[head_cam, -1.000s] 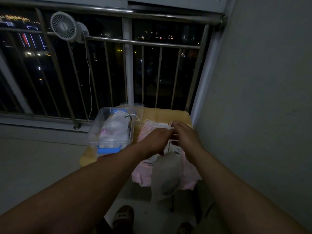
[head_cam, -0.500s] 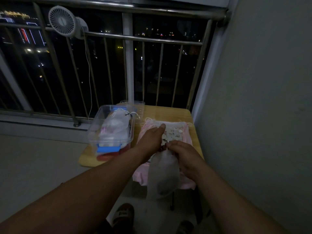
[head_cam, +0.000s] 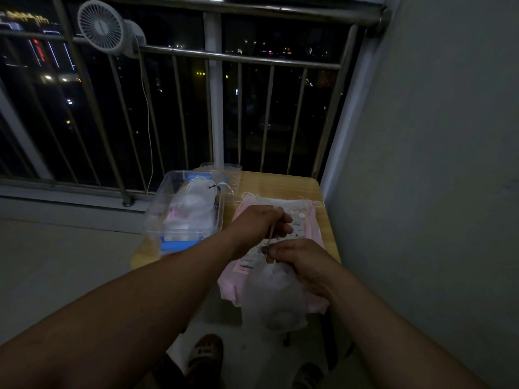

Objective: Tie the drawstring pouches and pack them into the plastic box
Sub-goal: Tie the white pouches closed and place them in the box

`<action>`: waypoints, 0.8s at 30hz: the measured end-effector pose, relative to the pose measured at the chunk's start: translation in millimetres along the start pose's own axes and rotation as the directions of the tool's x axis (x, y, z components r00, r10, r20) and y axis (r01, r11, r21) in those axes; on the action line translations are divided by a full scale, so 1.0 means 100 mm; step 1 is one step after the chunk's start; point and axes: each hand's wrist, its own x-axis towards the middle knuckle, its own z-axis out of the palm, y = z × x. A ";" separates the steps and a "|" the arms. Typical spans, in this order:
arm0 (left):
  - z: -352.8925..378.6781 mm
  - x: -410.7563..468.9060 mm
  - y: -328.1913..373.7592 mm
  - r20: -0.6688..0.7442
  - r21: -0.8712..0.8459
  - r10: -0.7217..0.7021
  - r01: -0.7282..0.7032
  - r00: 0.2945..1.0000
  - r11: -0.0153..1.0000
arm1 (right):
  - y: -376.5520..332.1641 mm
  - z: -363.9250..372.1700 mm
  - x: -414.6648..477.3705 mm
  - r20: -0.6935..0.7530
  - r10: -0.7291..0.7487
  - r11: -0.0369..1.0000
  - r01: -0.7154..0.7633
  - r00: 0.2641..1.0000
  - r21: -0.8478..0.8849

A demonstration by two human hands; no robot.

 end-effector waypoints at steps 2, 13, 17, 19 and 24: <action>0.02 0.00 0.00 0.034 0.022 -0.005 0.004 0.999 1.000 | 0.00 0.00 0.00 0.026 -0.036 0.996 0.038 0.999 -0.086; 0.02 -0.15 -0.33 0.087 0.400 0.003 -0.037 0.996 0.916 | 0.06 -0.13 -0.01 -0.168 -0.019 0.999 0.014 0.986 -0.032; -0.07 -0.14 -0.38 0.084 0.500 -0.021 -0.024 0.996 0.866 | 0.01 -0.12 -0.02 -0.208 -0.007 1.000 0.004 0.978 -0.011; -0.10 -0.13 -0.37 0.088 0.419 -0.067 0.024 0.994 0.908 | -0.01 -0.11 -0.03 -0.211 -0.002 1.000 0.000 0.978 -0.010; -0.11 -0.16 -0.24 0.135 0.308 -0.189 0.140 0.973 0.941 | -0.04 -0.09 -0.02 -0.210 -0.025 0.997 0.010 0.977 -0.075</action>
